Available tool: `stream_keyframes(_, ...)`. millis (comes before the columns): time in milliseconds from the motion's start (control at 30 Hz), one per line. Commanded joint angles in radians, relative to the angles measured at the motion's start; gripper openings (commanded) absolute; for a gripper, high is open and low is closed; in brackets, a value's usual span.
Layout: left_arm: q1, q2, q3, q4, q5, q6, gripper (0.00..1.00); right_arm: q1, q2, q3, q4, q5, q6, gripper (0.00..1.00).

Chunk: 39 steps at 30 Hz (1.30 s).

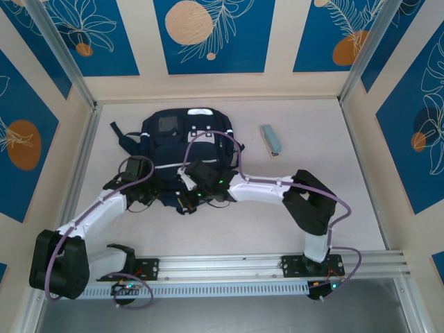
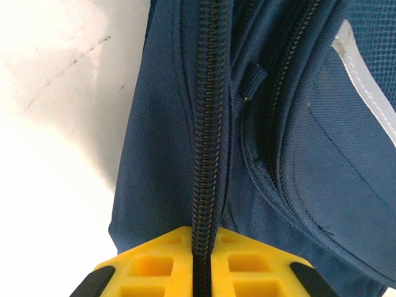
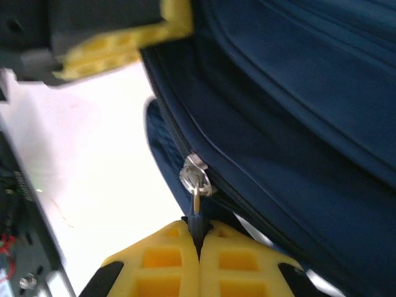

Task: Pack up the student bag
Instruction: Zip the student bag at the center of the table.

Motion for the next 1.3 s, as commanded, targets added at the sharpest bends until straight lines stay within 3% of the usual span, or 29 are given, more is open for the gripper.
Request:
stream_keyframes(0,0.01,-0.024,0.004,-0.026,-0.102,0.046,0.1,-0.018,-0.116,-0.087,-0.095,0.117,-0.053,0.0)
stream_keyframes(233,0.01,-0.038,0.019,-0.063,-0.105,0.079,0.1,-0.166,-0.201,-0.223,-0.111,0.156,-0.038,0.0)
stream_keyframes(367,0.01,-0.056,0.043,-0.106,-0.12,0.098,0.13,-0.16,-0.201,-0.208,-0.085,0.095,-0.031,0.0)
stream_keyframes(600,0.01,-0.129,0.099,-0.25,-0.17,0.104,0.47,-0.071,-0.112,-0.079,-0.028,-0.023,-0.019,0.0)
stream_keyframes(767,0.009,-0.18,0.113,-0.27,-0.1,0.099,0.56,-0.033,-0.039,0.031,0.009,-0.112,-0.006,0.0)
stream_keyframes(1067,0.009,-0.163,0.082,-0.104,0.12,0.001,0.59,-0.004,0.055,0.161,0.023,-0.174,0.002,0.0)
stream_keyframes(1267,-0.008,-0.109,0.054,-0.044,0.139,-0.052,0.55,-0.004,0.048,0.157,0.014,-0.164,0.0,0.0)
